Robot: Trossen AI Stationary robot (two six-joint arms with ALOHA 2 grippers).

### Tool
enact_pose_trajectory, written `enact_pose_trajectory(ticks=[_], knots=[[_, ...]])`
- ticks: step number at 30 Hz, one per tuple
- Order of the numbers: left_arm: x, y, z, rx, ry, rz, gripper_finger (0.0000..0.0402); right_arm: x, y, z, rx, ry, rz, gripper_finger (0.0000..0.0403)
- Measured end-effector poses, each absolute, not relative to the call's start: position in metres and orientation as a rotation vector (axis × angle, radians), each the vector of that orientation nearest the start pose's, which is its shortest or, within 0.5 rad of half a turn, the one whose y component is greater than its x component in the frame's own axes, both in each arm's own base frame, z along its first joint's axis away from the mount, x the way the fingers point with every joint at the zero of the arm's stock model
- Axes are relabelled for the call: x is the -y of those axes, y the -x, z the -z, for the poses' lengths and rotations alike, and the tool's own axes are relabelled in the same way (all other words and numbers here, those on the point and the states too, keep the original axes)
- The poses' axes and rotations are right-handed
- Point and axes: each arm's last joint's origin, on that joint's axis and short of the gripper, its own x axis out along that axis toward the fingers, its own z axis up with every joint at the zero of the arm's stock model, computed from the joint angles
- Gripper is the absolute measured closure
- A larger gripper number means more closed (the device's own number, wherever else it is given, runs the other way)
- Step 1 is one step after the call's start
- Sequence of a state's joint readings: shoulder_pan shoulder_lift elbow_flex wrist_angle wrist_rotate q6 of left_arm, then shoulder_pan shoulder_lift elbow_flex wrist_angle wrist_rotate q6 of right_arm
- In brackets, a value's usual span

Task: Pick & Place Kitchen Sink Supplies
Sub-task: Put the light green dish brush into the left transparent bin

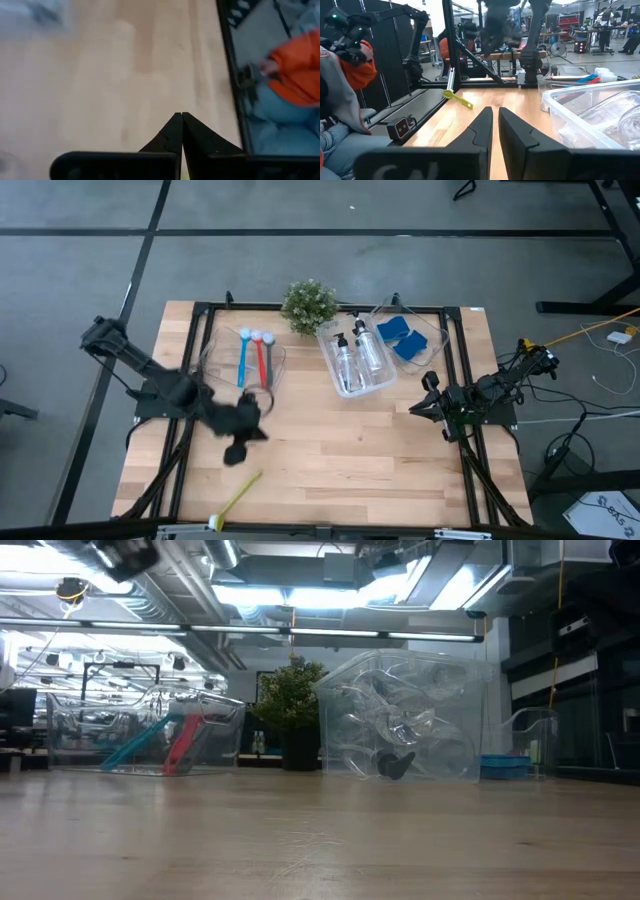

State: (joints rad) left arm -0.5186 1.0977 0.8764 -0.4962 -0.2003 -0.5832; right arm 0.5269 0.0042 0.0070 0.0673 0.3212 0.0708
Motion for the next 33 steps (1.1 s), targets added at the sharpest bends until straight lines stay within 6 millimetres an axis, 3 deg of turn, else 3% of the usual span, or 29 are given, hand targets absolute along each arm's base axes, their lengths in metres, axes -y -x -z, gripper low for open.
enact_pose_trajectory(ticks=[10, 18, 22, 33], knots=[[0.181, -0.19, -0.244, -0.91, 0.419, 0.142, 0.04, -0.04, -0.087, -0.172, 0.057, -0.099, -0.208, 0.037], [0.233, -0.195, -0.239, -1.047, 0.496, 0.089, 0.04, -0.04, -0.087, -0.172, 0.056, -0.099, -0.208, 0.037], [0.247, -0.198, -0.234, -1.121, 0.562, 0.017, 0.0398, -0.04, -0.087, -0.172, 0.057, -0.099, -0.208, 0.037], [0.262, -0.2, -0.198, -1.383, 0.723, -0.126, 0.0374, -0.04, -0.087, -0.172, 0.057, -0.099, -0.208, 0.037]])
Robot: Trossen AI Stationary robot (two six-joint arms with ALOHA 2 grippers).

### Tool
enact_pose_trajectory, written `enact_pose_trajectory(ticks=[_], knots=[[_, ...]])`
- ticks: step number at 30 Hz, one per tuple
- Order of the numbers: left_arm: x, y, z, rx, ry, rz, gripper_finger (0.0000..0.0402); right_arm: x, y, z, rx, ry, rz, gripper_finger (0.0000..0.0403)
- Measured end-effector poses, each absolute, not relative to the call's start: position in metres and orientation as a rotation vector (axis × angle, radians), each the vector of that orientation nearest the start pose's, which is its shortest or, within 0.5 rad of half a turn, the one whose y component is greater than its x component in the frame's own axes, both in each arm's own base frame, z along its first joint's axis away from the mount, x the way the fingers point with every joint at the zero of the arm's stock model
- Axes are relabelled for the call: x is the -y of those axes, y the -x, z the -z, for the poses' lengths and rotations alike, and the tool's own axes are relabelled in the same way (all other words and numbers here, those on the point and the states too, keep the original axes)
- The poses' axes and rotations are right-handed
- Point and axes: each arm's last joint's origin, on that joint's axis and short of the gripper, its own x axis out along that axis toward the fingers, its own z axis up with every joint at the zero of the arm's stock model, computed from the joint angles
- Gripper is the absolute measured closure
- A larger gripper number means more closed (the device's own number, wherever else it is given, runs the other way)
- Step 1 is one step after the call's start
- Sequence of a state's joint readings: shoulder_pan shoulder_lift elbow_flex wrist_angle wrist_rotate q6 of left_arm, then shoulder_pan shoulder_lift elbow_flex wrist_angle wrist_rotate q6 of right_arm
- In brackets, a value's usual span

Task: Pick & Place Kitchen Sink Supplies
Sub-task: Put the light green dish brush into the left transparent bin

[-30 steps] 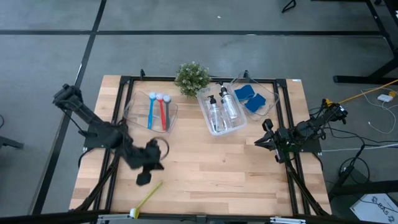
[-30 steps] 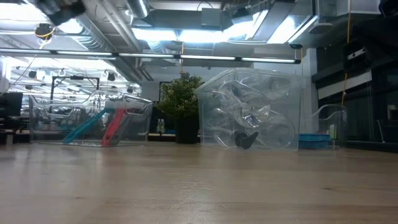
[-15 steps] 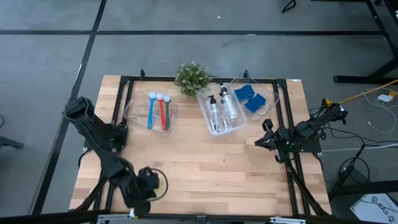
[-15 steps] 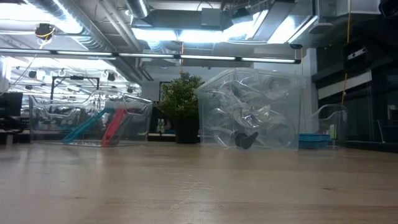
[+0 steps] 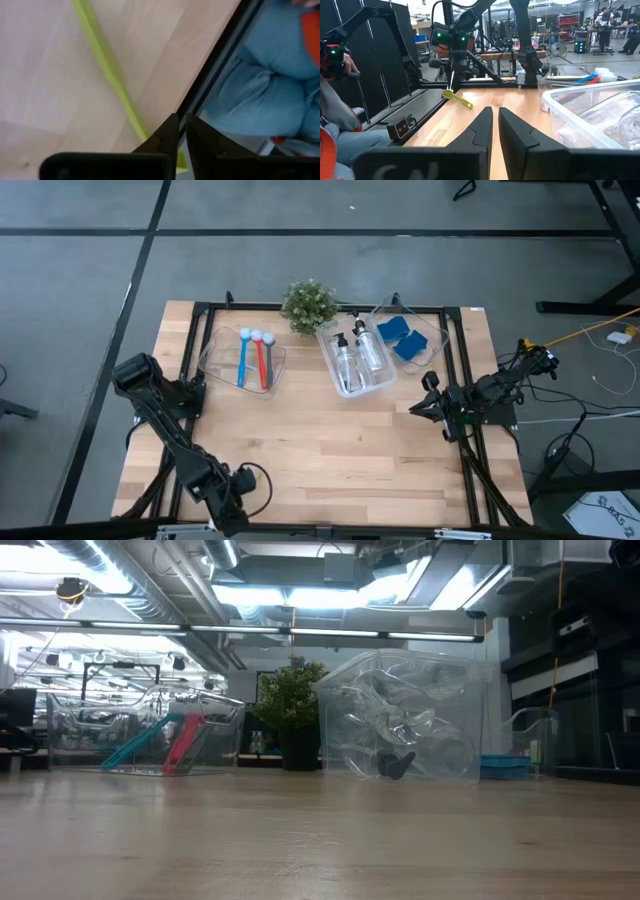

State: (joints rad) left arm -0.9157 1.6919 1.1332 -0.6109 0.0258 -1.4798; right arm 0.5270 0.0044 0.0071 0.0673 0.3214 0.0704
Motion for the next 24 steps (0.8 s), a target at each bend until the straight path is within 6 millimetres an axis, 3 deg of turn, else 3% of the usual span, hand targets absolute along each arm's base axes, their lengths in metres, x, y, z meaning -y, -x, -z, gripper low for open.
enact_pose_trajectory(ticks=[14, 24], knots=[[0.269, -0.203, -0.166, -1.478, 0.716, -0.224, 0.0267, -0.04, -0.087, -0.172, 0.057, -0.099, -0.208, 0.037], [0.269, -0.207, -0.165, -1.49, 0.737, -0.207, 0.026, -0.04, -0.087, -0.172, 0.057, -0.099, -0.208, 0.037]])
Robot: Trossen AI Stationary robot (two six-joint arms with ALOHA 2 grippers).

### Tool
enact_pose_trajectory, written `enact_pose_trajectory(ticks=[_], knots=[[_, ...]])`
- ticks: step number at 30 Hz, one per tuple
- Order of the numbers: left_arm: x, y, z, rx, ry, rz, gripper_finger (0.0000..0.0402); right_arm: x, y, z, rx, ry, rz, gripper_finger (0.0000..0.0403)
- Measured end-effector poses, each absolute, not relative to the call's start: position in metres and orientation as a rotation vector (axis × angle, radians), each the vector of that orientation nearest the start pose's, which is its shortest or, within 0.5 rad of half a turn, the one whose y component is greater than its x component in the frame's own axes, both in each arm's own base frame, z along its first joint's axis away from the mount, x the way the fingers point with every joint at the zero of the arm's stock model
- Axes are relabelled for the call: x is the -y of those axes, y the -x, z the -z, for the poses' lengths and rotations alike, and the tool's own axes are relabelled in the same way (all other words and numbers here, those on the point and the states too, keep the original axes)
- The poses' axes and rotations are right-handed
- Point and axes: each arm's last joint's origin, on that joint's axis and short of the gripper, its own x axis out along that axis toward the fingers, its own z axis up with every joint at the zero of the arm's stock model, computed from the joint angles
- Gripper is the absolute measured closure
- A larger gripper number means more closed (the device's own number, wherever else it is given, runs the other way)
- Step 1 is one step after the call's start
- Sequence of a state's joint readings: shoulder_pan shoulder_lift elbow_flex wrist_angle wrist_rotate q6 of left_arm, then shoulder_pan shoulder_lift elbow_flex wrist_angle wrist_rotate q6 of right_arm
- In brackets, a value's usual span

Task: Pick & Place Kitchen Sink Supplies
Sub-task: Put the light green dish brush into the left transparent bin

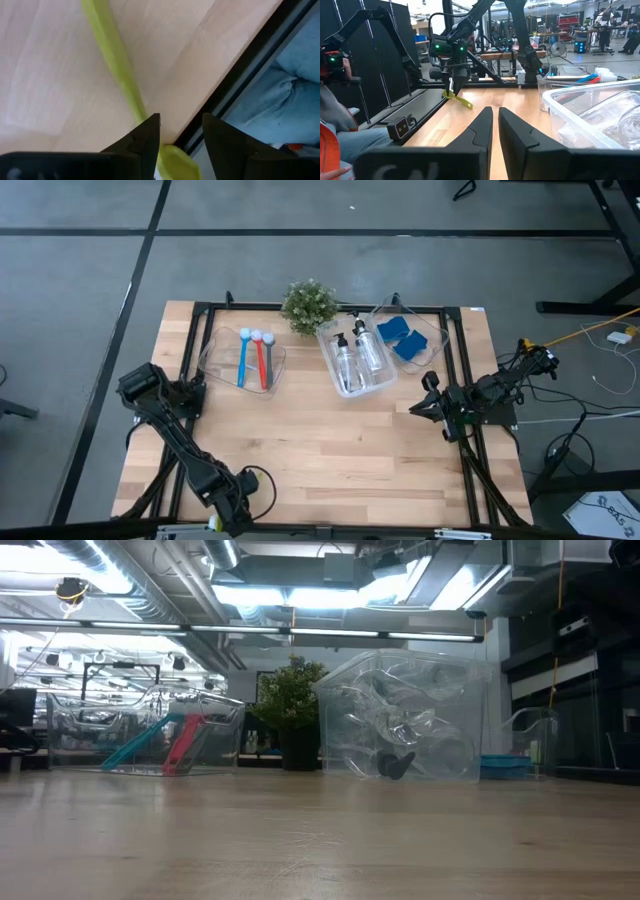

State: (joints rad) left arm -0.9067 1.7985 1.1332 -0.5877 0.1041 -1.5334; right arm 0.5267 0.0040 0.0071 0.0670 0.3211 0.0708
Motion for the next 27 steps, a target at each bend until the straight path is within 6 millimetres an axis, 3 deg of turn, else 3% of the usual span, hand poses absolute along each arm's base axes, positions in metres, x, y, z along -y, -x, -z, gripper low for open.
enact_pose_trajectory(ticks=[8, 16, 20, 27], knots=[[0.261, -0.197, -0.162, -1.601, 0.658, -0.287, 0.0276, -0.04, -0.087, -0.172, 0.057, -0.099, -0.208, 0.037], [0.264, -0.198, -0.16, -1.502, 0.634, -0.291, 0.0279, -0.04, -0.087, -0.172, 0.056, -0.099, -0.208, 0.037], [0.269, -0.201, -0.153, -1.496, 0.611, -0.238, 0.0279, -0.04, -0.087, -0.172, 0.056, -0.099, -0.207, 0.037], [0.27, -0.201, -0.134, -1.56, 0.548, -0.302, 0.028, -0.04, -0.087, -0.172, 0.057, -0.099, -0.208, 0.037]])
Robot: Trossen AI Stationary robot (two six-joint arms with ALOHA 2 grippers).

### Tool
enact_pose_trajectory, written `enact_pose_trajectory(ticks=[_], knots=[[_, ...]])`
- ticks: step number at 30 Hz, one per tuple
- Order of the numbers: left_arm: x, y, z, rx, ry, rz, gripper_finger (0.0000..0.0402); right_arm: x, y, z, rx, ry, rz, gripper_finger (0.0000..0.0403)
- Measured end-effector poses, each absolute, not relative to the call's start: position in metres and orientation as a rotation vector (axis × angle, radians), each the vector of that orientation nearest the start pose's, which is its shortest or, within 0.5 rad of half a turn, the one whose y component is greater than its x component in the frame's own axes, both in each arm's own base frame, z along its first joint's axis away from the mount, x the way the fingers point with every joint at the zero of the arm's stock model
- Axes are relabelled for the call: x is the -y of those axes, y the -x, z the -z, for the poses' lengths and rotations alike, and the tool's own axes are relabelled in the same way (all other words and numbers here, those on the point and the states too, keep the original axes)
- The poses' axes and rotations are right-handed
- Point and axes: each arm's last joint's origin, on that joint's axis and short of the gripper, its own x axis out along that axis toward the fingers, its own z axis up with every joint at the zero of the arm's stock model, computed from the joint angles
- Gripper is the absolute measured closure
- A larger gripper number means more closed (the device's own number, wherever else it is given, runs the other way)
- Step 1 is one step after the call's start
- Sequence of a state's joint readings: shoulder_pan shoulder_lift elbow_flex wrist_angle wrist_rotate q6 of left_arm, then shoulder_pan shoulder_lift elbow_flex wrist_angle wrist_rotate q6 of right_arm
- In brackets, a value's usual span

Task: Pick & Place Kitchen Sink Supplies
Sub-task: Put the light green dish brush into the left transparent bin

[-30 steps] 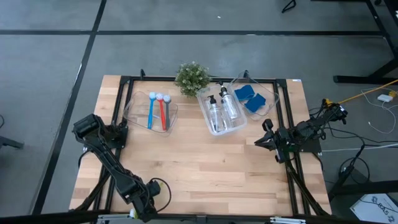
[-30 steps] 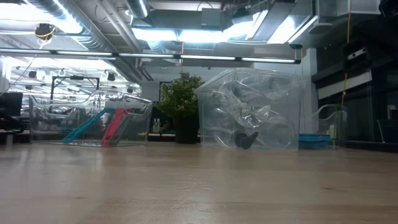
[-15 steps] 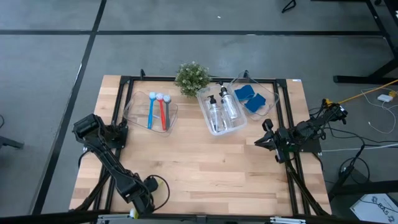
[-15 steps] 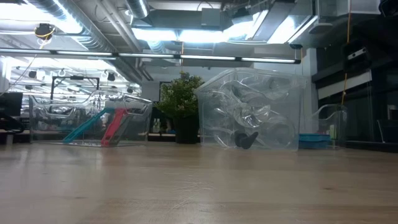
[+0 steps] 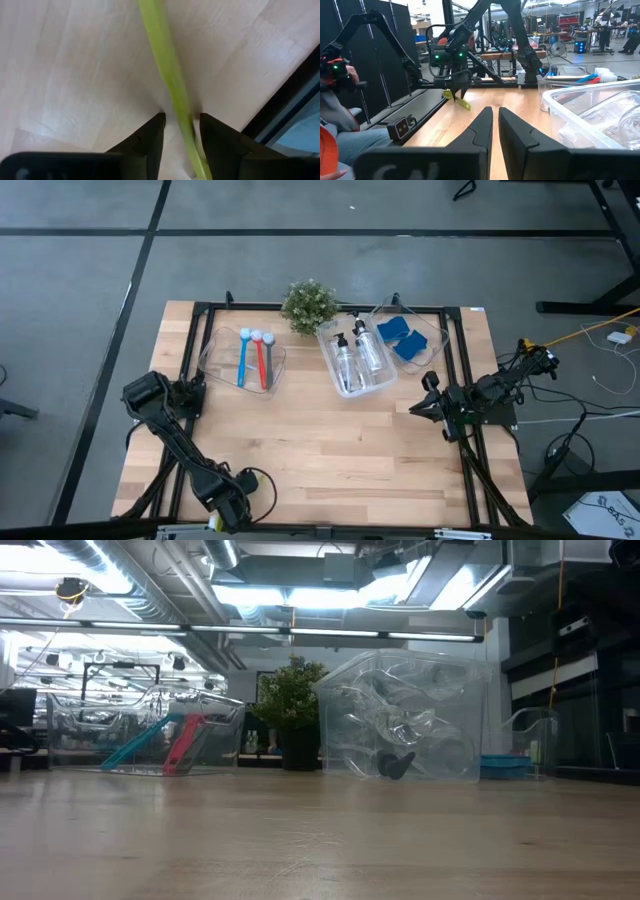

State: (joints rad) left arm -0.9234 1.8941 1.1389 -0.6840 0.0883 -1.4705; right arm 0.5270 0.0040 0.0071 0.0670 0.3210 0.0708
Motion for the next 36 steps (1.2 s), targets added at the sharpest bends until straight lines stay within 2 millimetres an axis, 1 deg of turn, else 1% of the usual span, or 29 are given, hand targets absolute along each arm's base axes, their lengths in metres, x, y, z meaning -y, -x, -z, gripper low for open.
enact_pose_trajectory(ticks=[3, 5, 10, 11, 16, 20, 23, 28, 32, 36], knots=[[0.269, -0.201, -0.132, -1.565, 0.528, -0.296, 0.0289, -0.04, -0.087, -0.172, 0.057, -0.099, -0.208, 0.037], [0.267, -0.202, -0.132, -1.568, 0.509, -0.282, 0.0305, -0.04, -0.087, -0.172, 0.057, -0.099, -0.208, 0.037], [0.261, -0.205, -0.135, -1.568, 0.439, -0.237, 0.0379, -0.04, -0.087, -0.172, 0.056, -0.099, -0.208, 0.037], [0.259, -0.206, -0.135, -1.564, 0.421, -0.237, 0.0385, -0.04, -0.087, -0.172, 0.056, -0.099, -0.208, 0.037], [0.244, -0.211, -0.134, -1.552, 0.276, -0.264, 0.0383, -0.04, -0.087, -0.172, 0.056, -0.099, -0.208, 0.037], [0.227, -0.216, -0.141, -1.535, 0.167, -0.292, 0.0385, -0.04, -0.087, -0.172, 0.057, -0.099, -0.208, 0.037], [0.213, -0.214, -0.151, -1.498, 0.06, -0.347, 0.0385, -0.04, -0.087, -0.172, 0.056, -0.099, -0.208, 0.037], [0.195, -0.203, -0.189, -1.363, -0.036, -0.401, 0.0386, -0.04, -0.087, -0.172, 0.057, -0.099, -0.208, 0.037], [0.184, -0.197, -0.218, -1.167, -0.108, -0.393, 0.0386, -0.04, -0.087, -0.172, 0.056, -0.099, -0.207, 0.037], [0.168, -0.194, -0.235, -1.044, -0.186, -0.395, 0.0386, -0.04, -0.087, -0.172, 0.056, -0.099, -0.208, 0.037]])
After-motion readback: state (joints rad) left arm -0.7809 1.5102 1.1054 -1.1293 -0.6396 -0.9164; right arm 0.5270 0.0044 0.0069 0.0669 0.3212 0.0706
